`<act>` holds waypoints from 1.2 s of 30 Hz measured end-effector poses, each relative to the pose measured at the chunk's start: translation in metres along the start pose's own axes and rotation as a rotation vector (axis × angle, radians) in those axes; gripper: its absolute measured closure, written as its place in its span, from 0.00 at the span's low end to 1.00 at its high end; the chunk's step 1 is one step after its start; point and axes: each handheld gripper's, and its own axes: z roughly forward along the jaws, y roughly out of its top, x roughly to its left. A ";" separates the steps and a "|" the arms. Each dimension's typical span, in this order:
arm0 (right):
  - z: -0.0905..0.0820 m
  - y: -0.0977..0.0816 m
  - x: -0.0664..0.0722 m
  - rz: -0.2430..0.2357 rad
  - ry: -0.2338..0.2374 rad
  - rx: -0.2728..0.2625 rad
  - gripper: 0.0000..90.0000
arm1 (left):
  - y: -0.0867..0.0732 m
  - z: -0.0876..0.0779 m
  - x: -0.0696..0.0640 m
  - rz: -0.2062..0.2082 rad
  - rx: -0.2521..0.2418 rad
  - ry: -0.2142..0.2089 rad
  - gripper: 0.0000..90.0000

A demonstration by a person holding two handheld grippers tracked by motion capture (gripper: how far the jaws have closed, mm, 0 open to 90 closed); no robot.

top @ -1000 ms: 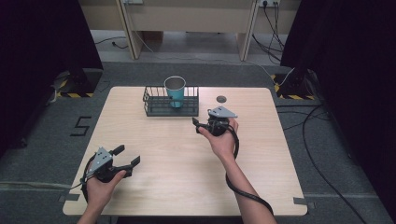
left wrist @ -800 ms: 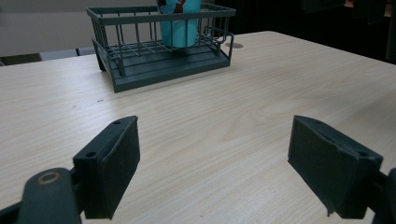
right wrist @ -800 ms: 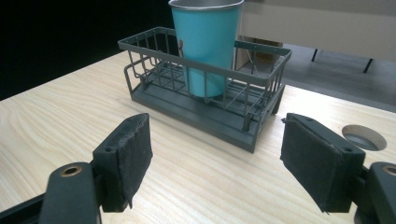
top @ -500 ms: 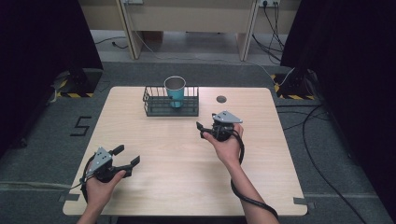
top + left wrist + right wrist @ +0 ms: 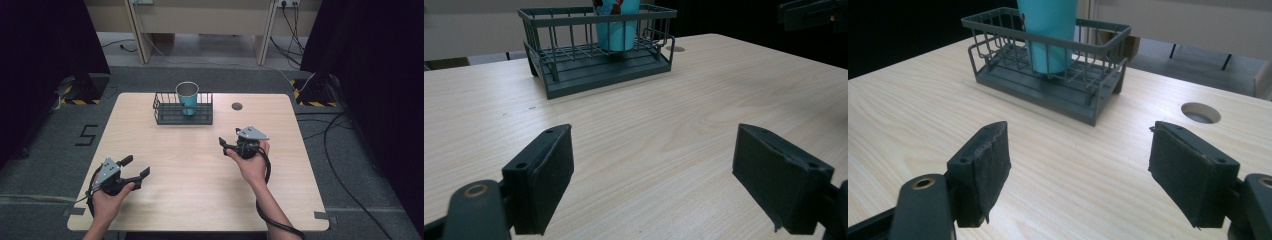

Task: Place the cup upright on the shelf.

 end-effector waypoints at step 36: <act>-0.063 -0.049 -0.013 0.060 -0.060 -0.003 0.29 | 0.000 0.000 -0.001 0.001 0.000 0.007 0.18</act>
